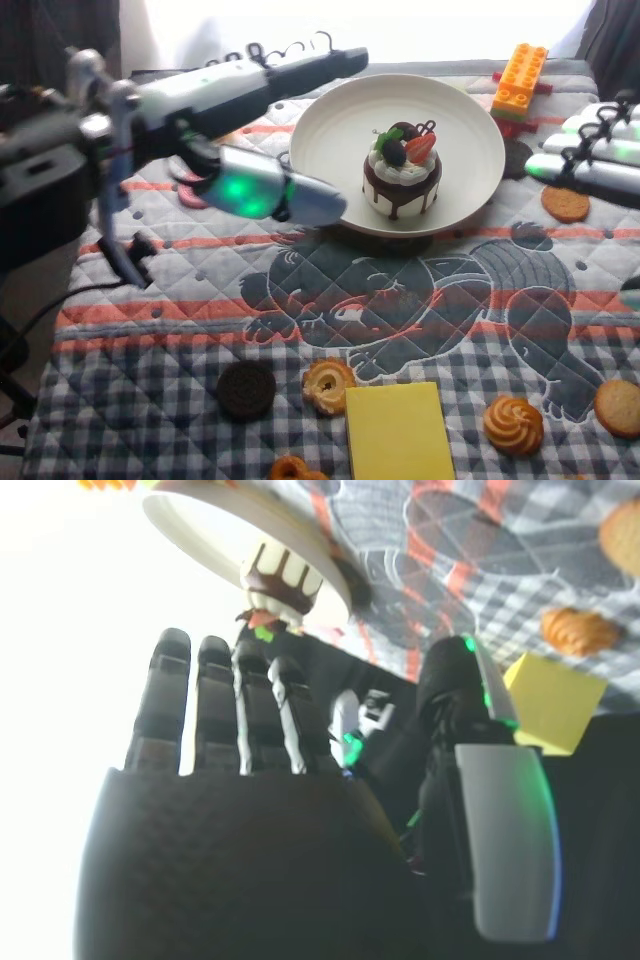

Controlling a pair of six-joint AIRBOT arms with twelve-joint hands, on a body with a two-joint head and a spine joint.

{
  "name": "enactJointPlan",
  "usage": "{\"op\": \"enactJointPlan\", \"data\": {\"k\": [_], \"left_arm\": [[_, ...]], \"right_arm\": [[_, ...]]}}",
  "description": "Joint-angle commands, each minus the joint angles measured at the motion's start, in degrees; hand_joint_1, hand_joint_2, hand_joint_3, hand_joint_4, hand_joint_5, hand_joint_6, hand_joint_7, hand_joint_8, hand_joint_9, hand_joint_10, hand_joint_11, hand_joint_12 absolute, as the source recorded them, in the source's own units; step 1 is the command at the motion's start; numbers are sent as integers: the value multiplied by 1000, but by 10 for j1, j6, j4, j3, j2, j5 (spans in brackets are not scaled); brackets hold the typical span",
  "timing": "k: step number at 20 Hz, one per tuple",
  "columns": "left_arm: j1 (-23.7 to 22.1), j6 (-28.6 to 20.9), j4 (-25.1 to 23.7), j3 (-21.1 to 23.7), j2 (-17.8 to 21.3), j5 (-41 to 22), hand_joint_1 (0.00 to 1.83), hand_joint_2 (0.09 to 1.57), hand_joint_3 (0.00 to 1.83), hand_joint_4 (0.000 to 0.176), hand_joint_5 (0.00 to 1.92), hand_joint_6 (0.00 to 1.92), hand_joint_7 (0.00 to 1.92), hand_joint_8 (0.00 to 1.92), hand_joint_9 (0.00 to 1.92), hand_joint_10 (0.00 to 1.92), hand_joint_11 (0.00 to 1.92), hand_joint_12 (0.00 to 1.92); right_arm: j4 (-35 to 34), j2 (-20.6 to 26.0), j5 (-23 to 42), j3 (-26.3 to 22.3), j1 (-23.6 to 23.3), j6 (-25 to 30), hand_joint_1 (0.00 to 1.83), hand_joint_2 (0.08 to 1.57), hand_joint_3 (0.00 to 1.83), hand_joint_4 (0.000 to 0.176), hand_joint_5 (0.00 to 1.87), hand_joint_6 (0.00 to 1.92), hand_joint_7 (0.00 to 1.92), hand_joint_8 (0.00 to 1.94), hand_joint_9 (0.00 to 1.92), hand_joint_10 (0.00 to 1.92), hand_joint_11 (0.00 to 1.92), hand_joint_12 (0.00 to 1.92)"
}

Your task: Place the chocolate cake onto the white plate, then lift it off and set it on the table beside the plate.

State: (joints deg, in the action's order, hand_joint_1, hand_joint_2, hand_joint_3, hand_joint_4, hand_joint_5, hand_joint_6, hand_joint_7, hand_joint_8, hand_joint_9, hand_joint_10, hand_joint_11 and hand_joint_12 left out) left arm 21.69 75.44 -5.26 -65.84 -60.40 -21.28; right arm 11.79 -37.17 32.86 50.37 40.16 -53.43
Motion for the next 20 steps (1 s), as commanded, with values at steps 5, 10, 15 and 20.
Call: {"op": "enactJointPlan", "data": {"k": [5, 10, 15, 20], "left_arm": [[62, -106, -39, 33, 62, -157, 754, 1352, 0, 117, 94, 390, 153, 158, 8, 489, 0, 848], [151, -126, -38, 90, 114, -230, 873, 1312, 0, 23, 0, 1117, 0, 1246, 77, 1452, 25, 1797], [216, -180, -52, 107, 133, -256, 836, 1322, 1, 16, 30, 1200, 0, 1227, 11, 1484, 7, 1912], [226, -200, -88, 117, 134, -238, 783, 1316, 1, 40, 35, 1000, 81, 787, 12, 1030, 0, 1520]], "right_arm": [[-11, -30, 95, 31, -29, 29, 680, 1202, 14, 25, 0, 0, 0, 0, 0, 0, 13, 325], [-11, -101, 66, 85, -88, 33, 702, 1188, 0, 17, 0, 0, 0, 0, 31, 15, 0, 724], [-11, -170, 23, 137, -139, 33, 702, 1212, 2, 19, 0, 0, 0, 0, 62, 61, 0, 1291], [-7, -253, -49, 199, -181, 33, 883, 1188, 0, 0, 36, 11, 25, 3, 88, 148, 0, 1132]]}}
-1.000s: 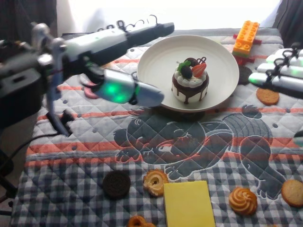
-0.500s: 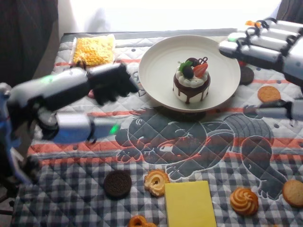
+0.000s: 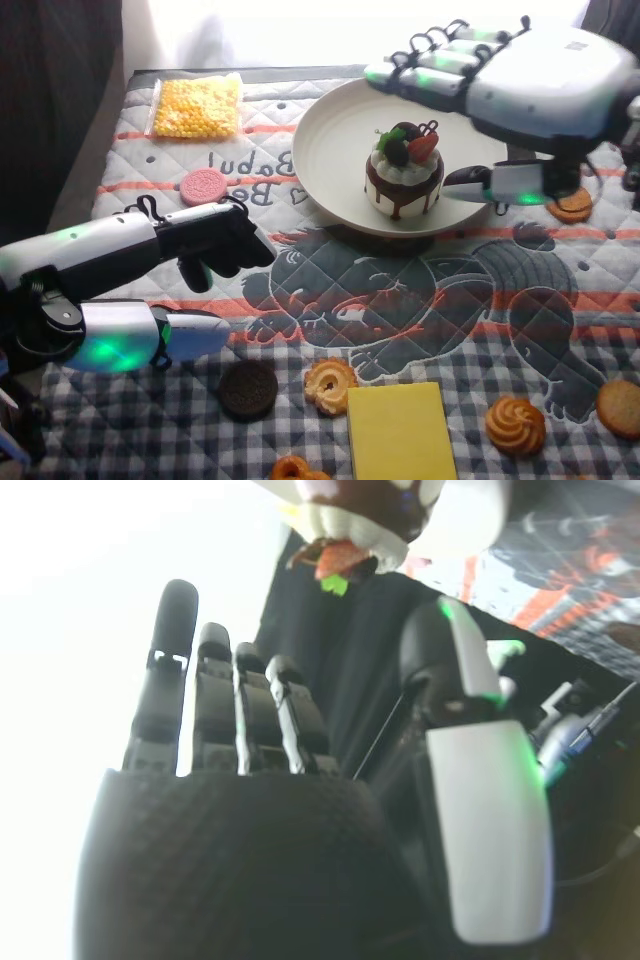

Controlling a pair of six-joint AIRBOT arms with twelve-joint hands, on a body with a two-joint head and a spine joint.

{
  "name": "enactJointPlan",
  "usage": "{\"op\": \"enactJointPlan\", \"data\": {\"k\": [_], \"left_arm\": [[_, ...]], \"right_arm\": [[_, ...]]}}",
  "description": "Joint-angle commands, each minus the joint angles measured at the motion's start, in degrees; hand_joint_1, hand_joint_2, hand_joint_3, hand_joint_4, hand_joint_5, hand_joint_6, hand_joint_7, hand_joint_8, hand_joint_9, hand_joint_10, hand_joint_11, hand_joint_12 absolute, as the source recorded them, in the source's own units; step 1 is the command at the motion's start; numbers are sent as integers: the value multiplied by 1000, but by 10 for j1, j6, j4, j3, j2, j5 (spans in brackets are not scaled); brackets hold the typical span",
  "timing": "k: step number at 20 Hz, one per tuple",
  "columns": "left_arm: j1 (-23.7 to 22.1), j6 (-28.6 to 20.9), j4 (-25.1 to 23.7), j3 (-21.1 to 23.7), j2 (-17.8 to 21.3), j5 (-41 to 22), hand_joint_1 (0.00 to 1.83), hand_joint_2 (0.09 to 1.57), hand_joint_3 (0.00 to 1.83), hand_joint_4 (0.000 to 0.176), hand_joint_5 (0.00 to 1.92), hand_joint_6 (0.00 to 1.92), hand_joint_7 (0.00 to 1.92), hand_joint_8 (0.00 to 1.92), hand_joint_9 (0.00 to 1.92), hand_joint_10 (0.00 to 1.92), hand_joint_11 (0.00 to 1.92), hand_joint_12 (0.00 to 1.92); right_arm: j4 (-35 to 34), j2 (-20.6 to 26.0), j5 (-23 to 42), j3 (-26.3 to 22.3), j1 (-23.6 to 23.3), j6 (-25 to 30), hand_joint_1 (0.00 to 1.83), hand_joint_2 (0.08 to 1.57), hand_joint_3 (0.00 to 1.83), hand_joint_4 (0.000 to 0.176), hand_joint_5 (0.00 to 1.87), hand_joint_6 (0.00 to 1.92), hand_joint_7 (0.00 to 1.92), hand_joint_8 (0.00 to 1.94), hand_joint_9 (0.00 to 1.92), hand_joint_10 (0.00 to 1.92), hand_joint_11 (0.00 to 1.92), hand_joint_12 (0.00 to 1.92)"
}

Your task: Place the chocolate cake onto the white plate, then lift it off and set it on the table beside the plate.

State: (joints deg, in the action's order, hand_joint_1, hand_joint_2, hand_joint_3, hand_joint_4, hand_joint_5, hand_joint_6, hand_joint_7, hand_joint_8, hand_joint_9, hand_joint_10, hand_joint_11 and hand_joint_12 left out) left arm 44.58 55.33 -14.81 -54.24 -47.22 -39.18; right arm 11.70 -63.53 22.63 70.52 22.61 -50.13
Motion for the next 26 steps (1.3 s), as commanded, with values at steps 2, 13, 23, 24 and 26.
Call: {"op": "enactJointPlan", "data": {"k": [2, 13, 23, 24, 26], "left_arm": [[-3, -13, -5, 0, 3, -59, 808, 1318, 0, 26, 75, 927, 128, 682, 37, 971, 0, 1538], [-11, -13, -9, -1, -1, -63, 838, 1333, 3, 3, 120, 855, 151, 684, 48, 999, 0, 1583], [-12, -15, -2, -7, -3, -64, 786, 1337, 0, 16, 82, 884, 152, 635, 25, 952, 0, 1485], [-12, -15, -1, -7, -3, -64, 786, 1339, 0, 14, 65, 920, 147, 656, 25, 946, 0, 1474], [-12, -15, 2, -7, -3, -64, 792, 1339, 0, 13, 61, 935, 148, 675, 50, 966, 0, 1511]], "right_arm": [[-4, -19, 27, 20, -15, 0, 886, 1168, 0, 17, 31, 5, 54, 8, 119, 147, 0, 1227], [-11, -76, -35, 75, -16, -1, 1286, 1205, 3, 0, 573, 221, 673, 1109, 537, 988, 313, 1709], [-16, -15, 20, 34, -34, 0, 1123, 1291, 1, 13, 683, 1464, 657, 1514, 516, 1547, 360, 1906], [-17, -5, 29, 26, -34, 0, 1119, 1292, 1, 18, 670, 1481, 669, 1520, 538, 1617, 437, 1918], [-17, 31, 53, -4, -34, 6, 1159, 1283, 6, 0, 698, 1529, 652, 1435, 461, 1523, 263, 1921]]}}
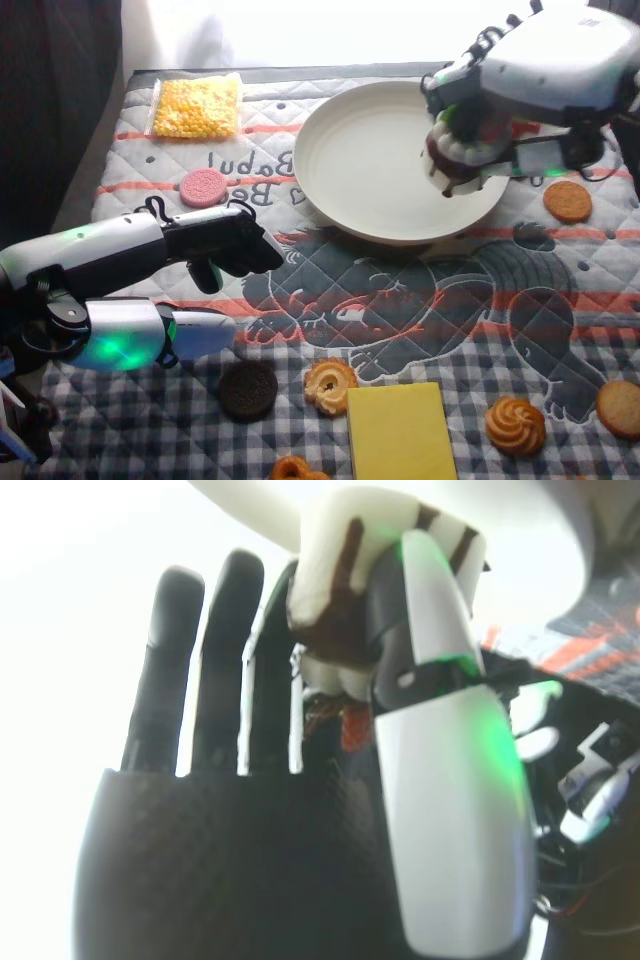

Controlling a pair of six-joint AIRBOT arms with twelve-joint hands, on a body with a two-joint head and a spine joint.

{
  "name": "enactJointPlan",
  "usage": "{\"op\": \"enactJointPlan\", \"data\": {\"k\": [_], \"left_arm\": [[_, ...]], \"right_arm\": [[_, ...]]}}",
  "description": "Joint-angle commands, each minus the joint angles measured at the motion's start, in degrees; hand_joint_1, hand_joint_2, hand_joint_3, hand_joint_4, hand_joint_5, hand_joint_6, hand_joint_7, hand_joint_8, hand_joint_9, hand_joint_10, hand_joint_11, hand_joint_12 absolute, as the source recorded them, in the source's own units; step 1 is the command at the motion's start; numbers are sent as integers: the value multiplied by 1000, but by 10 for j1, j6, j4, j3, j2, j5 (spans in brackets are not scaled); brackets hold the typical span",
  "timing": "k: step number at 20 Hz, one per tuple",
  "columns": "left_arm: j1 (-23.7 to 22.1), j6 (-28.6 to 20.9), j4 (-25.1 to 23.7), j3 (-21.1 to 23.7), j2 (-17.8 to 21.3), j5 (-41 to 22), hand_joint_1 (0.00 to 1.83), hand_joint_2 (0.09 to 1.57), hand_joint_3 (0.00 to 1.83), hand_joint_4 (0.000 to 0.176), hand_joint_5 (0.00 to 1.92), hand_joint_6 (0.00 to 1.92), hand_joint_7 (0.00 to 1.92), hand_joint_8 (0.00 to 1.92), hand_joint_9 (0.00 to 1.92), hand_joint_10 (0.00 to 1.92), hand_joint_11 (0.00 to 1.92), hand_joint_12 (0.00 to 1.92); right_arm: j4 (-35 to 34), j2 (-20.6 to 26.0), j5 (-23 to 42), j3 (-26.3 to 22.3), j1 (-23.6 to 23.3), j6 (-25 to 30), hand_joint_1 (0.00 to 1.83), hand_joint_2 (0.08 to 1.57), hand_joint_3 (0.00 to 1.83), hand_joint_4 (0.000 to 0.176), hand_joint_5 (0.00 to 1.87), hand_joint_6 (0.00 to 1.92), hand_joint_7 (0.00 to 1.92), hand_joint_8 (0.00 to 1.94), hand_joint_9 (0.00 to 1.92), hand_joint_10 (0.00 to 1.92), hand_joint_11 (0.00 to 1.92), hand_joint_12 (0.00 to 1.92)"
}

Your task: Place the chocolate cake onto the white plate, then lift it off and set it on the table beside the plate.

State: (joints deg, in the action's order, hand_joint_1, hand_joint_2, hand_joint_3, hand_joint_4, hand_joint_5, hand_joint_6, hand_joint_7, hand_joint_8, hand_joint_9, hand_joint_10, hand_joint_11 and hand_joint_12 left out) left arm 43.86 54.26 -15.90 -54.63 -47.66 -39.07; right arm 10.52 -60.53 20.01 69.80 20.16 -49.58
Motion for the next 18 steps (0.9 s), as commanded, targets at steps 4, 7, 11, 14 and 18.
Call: {"op": "enactJointPlan", "data": {"k": [4, 7, 11, 14, 18], "left_arm": [[-2, -4, 24, -5, 5, -65, 793, 1331, 0, 36, 17, 1009, 91, 685, 1, 984, 0, 1548], [4, -4, 35, -5, 7, -71, 702, 1338, 2, 39, 13, 1024, 67, 703, 0, 938, 0, 1525], [6, -4, 42, -6, 7, -70, 720, 1339, 3, 57, 25, 946, 51, 651, 0, 831, 0, 1450], [6, -4, 48, -6, 7, -74, 755, 1337, 0, 41, 75, 887, 78, 660, 0, 918, 0, 1513], [6, -4, 50, -7, 7, -78, 700, 1363, 1, 35, 71, 873, 44, 732, 0, 932, 0, 1560]], "right_arm": [[12, 48, 123, -43, 33, 35, 1135, 1272, 0, 1, 744, 1382, 662, 1525, 500, 1646, 424, 1921], [22, 92, 138, -78, 68, 37, 1113, 1242, 0, 0, 752, 1332, 784, 1872, 857, 1892, 940, 1921], [43, 127, 139, -111, 115, 48, 1183, 1276, 18, 0, 735, 1189, 649, 1778, 620, 1918, 641, 1921], [74, 110, 138, -90, 144, 121, 1128, 1209, 0, 0, 808, 1262, 977, 1937, 1096, 1921, 1129, 1921], [79, 88, 124, -71, 160, 137, 1190, 1241, 6, 0, 683, 1257, 862, 1632, 1015, 1896, 1132, 1921]]}}
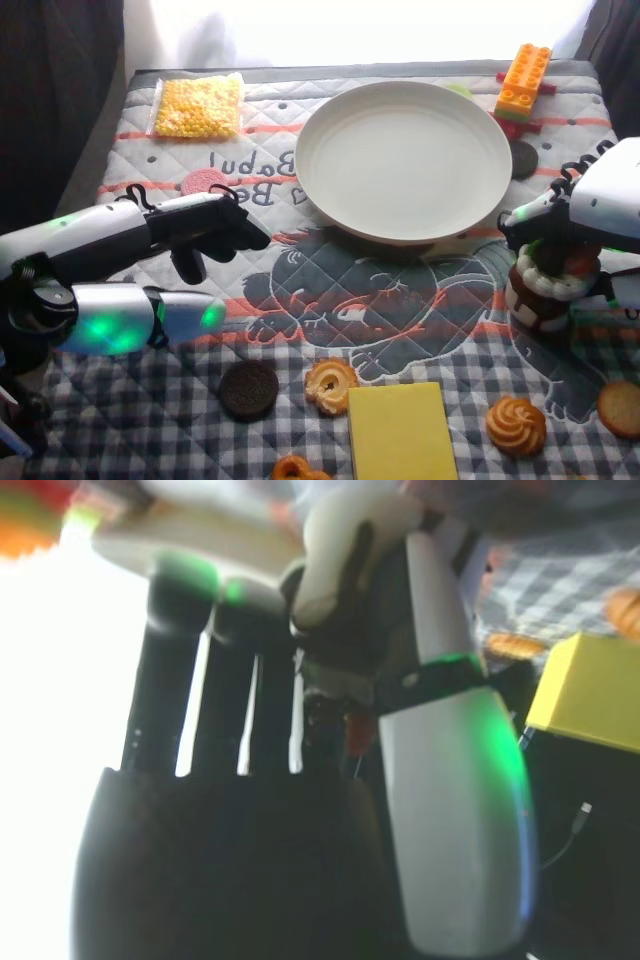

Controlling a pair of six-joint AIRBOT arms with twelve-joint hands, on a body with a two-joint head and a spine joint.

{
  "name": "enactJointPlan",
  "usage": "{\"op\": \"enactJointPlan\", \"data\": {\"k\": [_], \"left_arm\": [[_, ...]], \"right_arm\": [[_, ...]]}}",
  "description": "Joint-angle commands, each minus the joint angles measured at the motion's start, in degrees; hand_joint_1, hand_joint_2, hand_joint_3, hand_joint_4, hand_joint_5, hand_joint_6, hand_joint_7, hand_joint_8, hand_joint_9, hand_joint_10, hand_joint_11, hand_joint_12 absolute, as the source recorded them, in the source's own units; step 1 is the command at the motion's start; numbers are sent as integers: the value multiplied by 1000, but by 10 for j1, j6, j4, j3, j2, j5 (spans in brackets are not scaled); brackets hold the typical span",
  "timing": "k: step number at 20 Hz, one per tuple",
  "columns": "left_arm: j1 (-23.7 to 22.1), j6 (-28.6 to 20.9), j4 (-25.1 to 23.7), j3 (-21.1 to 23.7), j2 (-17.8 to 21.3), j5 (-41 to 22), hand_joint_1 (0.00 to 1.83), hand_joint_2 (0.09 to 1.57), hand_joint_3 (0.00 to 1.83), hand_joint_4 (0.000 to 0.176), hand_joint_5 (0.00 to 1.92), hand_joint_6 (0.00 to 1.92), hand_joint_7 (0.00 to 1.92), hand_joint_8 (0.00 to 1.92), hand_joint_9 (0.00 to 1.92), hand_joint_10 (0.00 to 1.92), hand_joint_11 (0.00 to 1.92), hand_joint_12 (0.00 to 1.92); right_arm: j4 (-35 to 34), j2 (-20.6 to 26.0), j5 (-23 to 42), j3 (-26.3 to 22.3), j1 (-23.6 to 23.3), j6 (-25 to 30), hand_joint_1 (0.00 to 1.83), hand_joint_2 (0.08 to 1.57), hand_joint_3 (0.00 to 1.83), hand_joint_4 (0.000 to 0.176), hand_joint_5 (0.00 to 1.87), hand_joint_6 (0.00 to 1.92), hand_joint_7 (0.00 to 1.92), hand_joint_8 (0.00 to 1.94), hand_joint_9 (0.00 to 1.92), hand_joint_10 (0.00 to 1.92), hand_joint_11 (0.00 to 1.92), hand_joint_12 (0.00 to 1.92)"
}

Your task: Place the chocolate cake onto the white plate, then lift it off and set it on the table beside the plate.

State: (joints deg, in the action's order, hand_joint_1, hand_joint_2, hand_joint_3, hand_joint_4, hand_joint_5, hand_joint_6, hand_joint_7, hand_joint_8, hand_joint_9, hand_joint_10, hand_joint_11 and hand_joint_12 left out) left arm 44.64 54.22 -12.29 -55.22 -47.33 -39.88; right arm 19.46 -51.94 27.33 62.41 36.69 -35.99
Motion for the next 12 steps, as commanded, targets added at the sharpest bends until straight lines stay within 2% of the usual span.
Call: {"op": "enactJointPlan", "data": {"k": [1, 2, 3, 4, 5, 6, 7, 8, 9, 10, 11, 12], "left_arm": [[-2, -4, 14, -1, 4, -71, 682, 1373, 1, 27, 70, 893, 44, 760, 0, 961, 0, 1556], [-2, -4, 14, -1, 5, -72, 671, 1375, 1, 22, 73, 897, 48, 768, 0, 981, 0, 1560], [-2, -4, 14, -1, 5, -72, 676, 1376, 1, 23, 61, 905, 40, 778, 0, 977, 0, 1564], [-2, -4, 14, 0, 5, -72, 689, 1374, 0, 32, 11, 938, 18, 846, 0, 1061, 0, 1640], [-2, -4, 14, 0, 6, -72, 729, 1367, 0, 51, 1, 836, 3, 850, 0, 1142, 0, 1718], [-2, -4, 14, 0, 7, -72, 716, 1369, 0, 55, 0, 789, 0, 854, 0, 1178, 0, 1734], [-2, -4, 14, 0, 7, -72, 725, 1369, 0, 61, 0, 767, 0, 860, 0, 1194, 0, 1739], [-2, -4, 15, 0, 7, -72, 721, 1374, 1, 53, 0, 750, 0, 886, 0, 1255, 0, 1768], [-2, -4, 15, 0, 8, -72, 703, 1382, 4, 47, 0, 729, 0, 879, 0, 1202, 0, 1734], [-1, -4, 15, 0, 8, -73, 698, 1380, 2, 47, 0, 729, 1, 892, 0, 1231, 0, 1740], [0, -4, 16, 1, 8, -74, 701, 1377, 0, 51, 0, 725, 0, 886, 0, 1253, 0, 1761], [1, -4, 17, 1, 9, -76, 738, 1368, 0, 47, 0, 733, 0, 882, 0, 1243, 0, 1752]], "right_arm": [[-10, 2, 48, 3, -5, 1, 1228, 1190, 0, 0, 455, 1025, 520, 1094, 585, 1587, 644, 1921], [-11, 2, 43, 4, -5, 1, 1205, 1166, 0, 0, 337, 852, 400, 768, 347, 1388, 296, 1921], [-11, 3, 39, 3, -5, 1, 1088, 1168, 0, 0, 252, 697, 331, 620, 204, 1290, 92, 1921], [-11, 5, 37, 3, -5, 1, 963, 1163, 0, 0, 154, 457, 184, 364, 92, 1073, 18, 1804], [-11, 10, 35, 1, -5, 1, 851, 1156, 0, 0, 41, 244, 47, 209, 18, 821, 3, 1802], [-11, 22, 35, -4, -5, 1, 839, 1154, 0, 2, 7, 89, 9, 41, 3, 584, 0, 1600], [-11, 27, 35, -6, -5, 1, 838, 1152, 0, 18, 1, 17, 1, 7, 0, 397, 0, 1440], [-11, 41, 35, -12, -5, 1, 837, 1130, 0, 38, 0, 3, 0, 1, 0, 140, 0, 1186], [-10, 48, 35, -15, -5, 1, 863, 1124, 0, 37, 0, 0, 0, 0, 0, 37, 0, 950], [-8, 55, 35, -18, -5, 1, 865, 1117, 0, 57, 0, 0, 0, 0, 0, 7, 0, 970], [-5, 69, 36, -26, -5, 1, 850, 1120, 0, 56, 0, 0, 0, 0, 0, 1, 0, 881], [-4, 81, 42, -33, -5, 1, 830, 1109, 0, 59, 0, 0, 0, 0, 0, 0, 0, 623]]}}
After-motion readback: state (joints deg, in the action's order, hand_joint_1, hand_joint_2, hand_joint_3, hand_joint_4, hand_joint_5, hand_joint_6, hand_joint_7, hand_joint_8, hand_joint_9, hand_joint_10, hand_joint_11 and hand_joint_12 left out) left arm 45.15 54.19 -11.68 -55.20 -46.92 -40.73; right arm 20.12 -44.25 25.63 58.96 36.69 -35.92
